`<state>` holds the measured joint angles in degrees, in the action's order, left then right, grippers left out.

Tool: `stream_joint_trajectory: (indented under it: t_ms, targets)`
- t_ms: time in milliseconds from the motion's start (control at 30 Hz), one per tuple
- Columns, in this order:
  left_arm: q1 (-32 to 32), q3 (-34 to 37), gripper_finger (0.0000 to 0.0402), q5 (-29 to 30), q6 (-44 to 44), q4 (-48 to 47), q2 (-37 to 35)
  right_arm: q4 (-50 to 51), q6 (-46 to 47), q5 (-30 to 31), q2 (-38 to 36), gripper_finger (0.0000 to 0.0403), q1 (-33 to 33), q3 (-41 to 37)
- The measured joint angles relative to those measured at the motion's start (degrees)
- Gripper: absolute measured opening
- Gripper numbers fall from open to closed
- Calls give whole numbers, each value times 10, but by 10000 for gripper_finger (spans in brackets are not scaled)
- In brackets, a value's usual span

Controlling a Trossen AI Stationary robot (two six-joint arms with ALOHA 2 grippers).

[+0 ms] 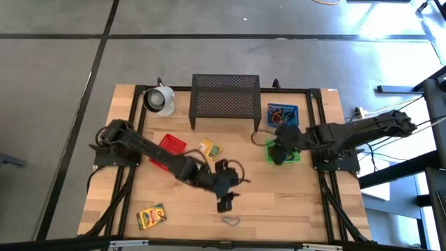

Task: Pick & Place Office Desk Supplies
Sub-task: Put the blue rubber band into the blue bin

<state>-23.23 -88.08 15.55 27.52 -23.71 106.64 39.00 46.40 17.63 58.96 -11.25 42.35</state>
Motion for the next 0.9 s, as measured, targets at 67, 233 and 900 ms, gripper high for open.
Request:
stream_joint_trajectory:
  t_ms: [67,233,900]
  targets:
    - [-18,20,210,19,3,54,10,0,11,12,0,212,-30,0]
    - [-57,33,210,19,-7,73,54,3,36,33,0,212,-91,0]
    - [-87,29,208,-81,-124,102,198,6,57,45,0,213,-140,0]
